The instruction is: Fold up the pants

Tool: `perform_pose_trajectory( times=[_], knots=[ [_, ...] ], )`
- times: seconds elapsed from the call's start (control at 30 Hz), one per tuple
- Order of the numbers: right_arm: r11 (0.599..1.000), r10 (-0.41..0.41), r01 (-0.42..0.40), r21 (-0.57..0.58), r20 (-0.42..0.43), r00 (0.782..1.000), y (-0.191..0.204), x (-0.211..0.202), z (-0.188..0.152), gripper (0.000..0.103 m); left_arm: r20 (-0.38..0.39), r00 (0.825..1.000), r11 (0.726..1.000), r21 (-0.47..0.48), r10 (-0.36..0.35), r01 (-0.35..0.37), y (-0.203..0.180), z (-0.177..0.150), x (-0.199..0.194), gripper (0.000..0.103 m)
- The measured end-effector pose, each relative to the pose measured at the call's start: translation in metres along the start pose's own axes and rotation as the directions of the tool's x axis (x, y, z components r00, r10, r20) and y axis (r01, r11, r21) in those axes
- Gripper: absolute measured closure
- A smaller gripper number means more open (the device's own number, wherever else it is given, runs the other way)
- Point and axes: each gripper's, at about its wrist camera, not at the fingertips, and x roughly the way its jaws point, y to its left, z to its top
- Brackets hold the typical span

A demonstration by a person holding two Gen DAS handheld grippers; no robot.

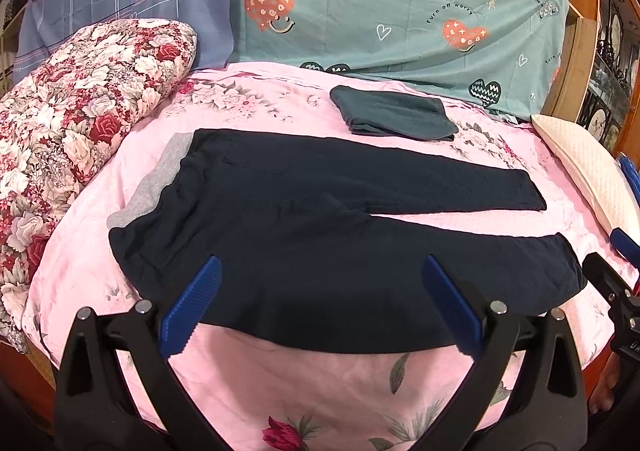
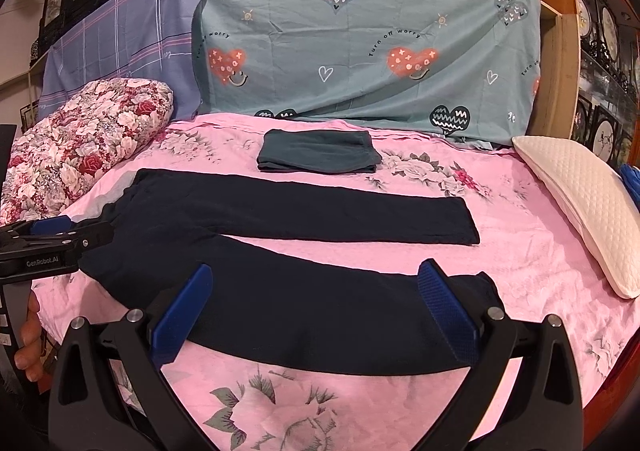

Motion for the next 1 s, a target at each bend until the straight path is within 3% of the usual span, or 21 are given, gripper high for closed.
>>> perform_pose_trajectory(
  times=[1.0],
  knots=[
    [1.000, 0.001, -0.001, -0.005, 0.002, 1.000, 0.0007, -0.0010, -0.0016, 0.001, -0.007, 1.000, 1.000, 0.005, -0.004, 0.004, -0.0038, -0.0050, 0.0006, 0.002]
  ],
)
